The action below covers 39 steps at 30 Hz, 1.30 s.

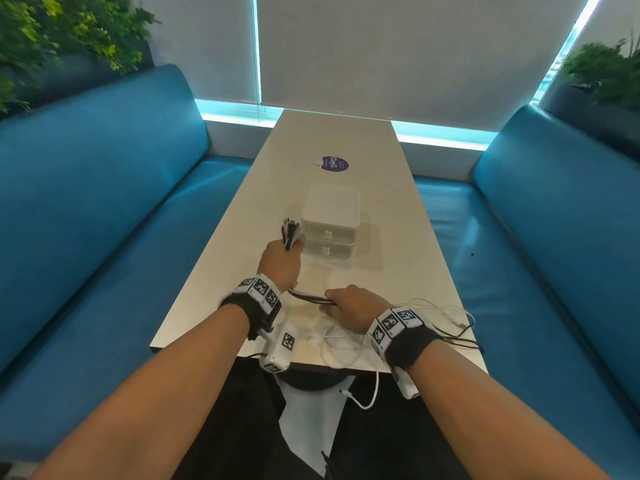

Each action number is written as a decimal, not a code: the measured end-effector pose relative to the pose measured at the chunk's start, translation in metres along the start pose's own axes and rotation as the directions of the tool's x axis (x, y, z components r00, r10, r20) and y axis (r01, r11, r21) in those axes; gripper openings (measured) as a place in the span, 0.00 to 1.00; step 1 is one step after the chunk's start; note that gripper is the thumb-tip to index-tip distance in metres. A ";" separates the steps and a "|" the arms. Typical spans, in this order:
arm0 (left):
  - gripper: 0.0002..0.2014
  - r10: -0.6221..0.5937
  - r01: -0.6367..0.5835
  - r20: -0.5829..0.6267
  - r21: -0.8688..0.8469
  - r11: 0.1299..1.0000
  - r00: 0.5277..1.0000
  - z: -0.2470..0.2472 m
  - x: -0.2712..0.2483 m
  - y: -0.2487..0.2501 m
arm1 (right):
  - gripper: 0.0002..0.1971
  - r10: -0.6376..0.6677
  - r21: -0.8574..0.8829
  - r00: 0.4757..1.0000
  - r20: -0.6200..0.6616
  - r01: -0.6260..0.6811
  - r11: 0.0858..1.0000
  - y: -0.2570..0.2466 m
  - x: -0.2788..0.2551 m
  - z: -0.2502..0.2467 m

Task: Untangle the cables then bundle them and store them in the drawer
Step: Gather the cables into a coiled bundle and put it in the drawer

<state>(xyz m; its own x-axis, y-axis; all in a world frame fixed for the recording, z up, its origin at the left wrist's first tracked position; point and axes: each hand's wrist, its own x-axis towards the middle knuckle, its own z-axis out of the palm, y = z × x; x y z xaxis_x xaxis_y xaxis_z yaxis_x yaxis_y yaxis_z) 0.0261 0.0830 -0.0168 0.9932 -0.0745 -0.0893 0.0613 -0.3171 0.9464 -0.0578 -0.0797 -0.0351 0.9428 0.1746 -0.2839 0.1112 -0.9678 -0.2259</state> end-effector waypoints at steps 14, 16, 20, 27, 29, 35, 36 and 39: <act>0.20 -0.101 -0.281 0.578 0.532 0.799 0.810 0.005 -0.015 -0.010 | 0.12 0.156 0.160 0.983 -0.098 -0.139 0.977 0.008 0.003 -0.007; 0.15 -0.093 -0.326 0.581 0.574 0.751 0.808 0.008 -0.016 -0.006 | 0.15 0.144 0.187 0.987 -0.075 -0.127 0.974 0.011 0.002 -0.007; 0.11 -0.071 -0.434 0.597 0.654 0.619 0.799 0.014 -0.024 0.006 | 0.19 0.132 0.264 0.987 -0.086 -0.106 0.959 0.013 0.001 0.000; 0.06 -0.018 -0.528 0.589 0.738 0.421 0.808 0.021 -0.030 0.015 | 0.12 0.068 0.386 0.981 -0.183 0.008 0.922 0.009 -0.006 -0.008; 0.04 -0.002 -0.526 0.593 0.715 0.461 0.805 0.021 -0.029 0.015 | 0.13 0.091 0.419 0.979 -0.181 -0.007 0.908 0.011 -0.006 -0.008; 0.09 0.027 -0.530 0.638 0.615 0.584 0.770 0.028 -0.027 0.015 | 0.17 0.191 0.434 0.964 -0.185 -0.094 0.896 0.019 -0.010 -0.001; 0.11 0.050 -0.534 0.633 0.604 0.591 0.772 0.027 -0.026 0.016 | 0.15 0.209 0.417 0.960 -0.186 -0.115 0.901 0.020 -0.011 0.001; 0.14 0.113 -0.532 0.585 0.617 0.580 0.803 0.022 -0.017 0.016 | 0.07 0.266 0.357 0.949 -0.168 -0.193 0.914 0.029 -0.014 0.003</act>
<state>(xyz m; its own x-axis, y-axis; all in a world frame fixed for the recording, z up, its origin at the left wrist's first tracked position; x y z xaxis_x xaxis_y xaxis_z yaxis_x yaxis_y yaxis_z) 0.0076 0.0589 -0.0070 0.7466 -0.6490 -0.1464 -0.5534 -0.7279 0.4049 -0.0685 -0.1097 -0.0404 0.9773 -0.1218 -0.1731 -0.1922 -0.8532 -0.4848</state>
